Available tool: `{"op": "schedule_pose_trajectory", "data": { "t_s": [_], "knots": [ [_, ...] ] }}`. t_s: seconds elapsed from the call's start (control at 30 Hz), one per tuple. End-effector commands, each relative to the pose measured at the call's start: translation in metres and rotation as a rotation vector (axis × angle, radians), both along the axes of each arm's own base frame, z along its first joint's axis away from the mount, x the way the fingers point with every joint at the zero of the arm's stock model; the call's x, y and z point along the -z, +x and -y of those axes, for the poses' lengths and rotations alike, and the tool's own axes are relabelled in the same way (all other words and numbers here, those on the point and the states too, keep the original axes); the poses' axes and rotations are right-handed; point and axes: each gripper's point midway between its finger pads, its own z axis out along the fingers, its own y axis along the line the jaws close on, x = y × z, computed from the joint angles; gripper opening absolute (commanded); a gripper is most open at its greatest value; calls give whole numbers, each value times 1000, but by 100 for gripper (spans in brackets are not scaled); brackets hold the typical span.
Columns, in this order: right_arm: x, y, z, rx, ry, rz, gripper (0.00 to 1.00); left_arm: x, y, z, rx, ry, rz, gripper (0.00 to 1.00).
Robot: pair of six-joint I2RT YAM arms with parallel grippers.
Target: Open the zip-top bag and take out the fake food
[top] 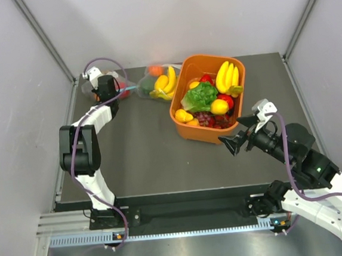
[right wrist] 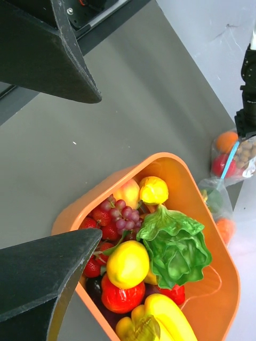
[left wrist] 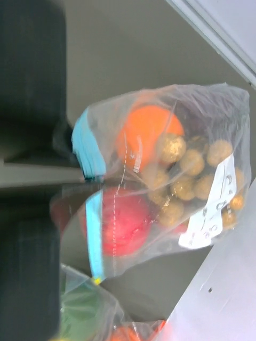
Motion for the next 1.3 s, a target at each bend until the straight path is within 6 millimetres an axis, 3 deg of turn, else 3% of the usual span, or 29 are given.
{"op": "schedule_pose_trajectory", "data": {
  "t_s": [0.0,0.03,0.17,0.27,0.3,0.33,0.37,0.47,0.67,0.83,0.97,1.13,1.23,1.27],
  "knots": [
    [-7,-3,-6,-34,14,12,100,-22,11,-18,-7,34,59,12],
    [-6,-3,-6,-31,12,10,100,-22,10,-19,1,41,55,0],
    [-5,-1,-5,-21,8,9,100,-44,-2,-20,54,113,89,0],
    [-5,0,-4,-13,10,10,100,-71,-18,-20,71,136,142,0],
    [-5,1,-4,-7,5,10,100,-94,-25,-19,79,135,191,0],
    [-4,2,-4,-5,3,8,100,-104,-28,-15,100,131,215,0],
    [-2,3,-4,-4,-3,5,100,-124,-37,-14,104,126,256,0],
    [-1,4,-5,-4,-11,2,100,-156,-63,-11,110,101,320,0],
    [-1,-4,-27,-133,-10,20,100,-199,-130,0,147,-4,435,0],
    [-3,-20,-52,-289,28,27,100,-208,-177,25,264,-110,461,0],
    [-10,-45,-77,-423,114,22,100,-217,-213,49,394,-170,493,0],
    [-10,-53,-112,-428,75,15,100,-209,-238,85,578,-273,462,0],
    [-4,-65,-142,-439,33,26,100,-205,-252,100,663,-296,452,0],
    [-3,-60,-144,-409,28,34,100,-202,-255,102,679,-301,444,0]
  ]
}}
